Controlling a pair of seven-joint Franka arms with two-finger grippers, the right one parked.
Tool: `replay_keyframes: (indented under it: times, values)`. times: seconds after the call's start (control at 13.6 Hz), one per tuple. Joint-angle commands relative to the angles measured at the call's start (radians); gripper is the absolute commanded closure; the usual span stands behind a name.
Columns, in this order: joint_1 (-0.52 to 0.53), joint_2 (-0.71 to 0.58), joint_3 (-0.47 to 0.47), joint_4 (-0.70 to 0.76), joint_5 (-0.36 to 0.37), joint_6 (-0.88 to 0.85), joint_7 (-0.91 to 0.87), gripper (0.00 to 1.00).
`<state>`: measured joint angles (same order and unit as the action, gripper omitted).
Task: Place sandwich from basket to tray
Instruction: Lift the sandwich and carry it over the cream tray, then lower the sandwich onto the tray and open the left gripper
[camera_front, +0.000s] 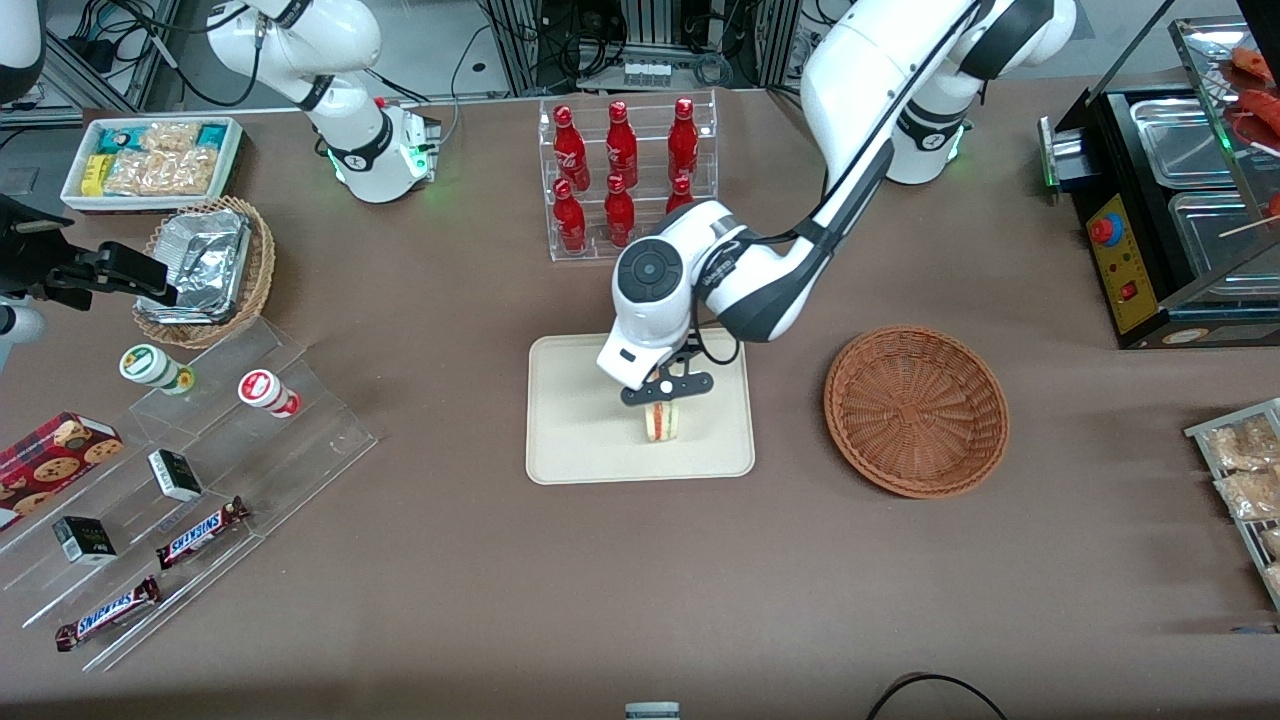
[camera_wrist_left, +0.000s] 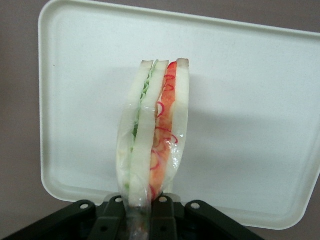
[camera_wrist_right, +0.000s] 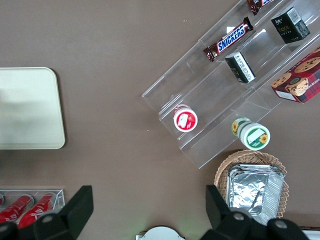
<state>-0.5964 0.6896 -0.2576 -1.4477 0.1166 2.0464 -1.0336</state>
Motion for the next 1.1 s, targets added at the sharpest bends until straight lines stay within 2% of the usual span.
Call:
replay_keyframes:
  times: [0.0,0.22,0.73,0.81,0.88,1.03]
  values:
    - [-0.028,0.057,0.014,0.081,-0.002,-0.02,-0.04,1.0]
    - [-0.037,0.112,0.015,0.148,-0.002,-0.026,-0.063,1.0]
    - [-0.051,0.159,0.023,0.182,0.0,-0.022,-0.069,1.0]
    - [-0.051,0.159,0.023,0.178,0.0,-0.018,-0.069,0.55]
    - [-0.051,0.157,0.023,0.178,-0.002,-0.018,-0.069,0.01]
    - [-0.048,0.15,0.021,0.174,-0.002,-0.018,-0.066,0.0]
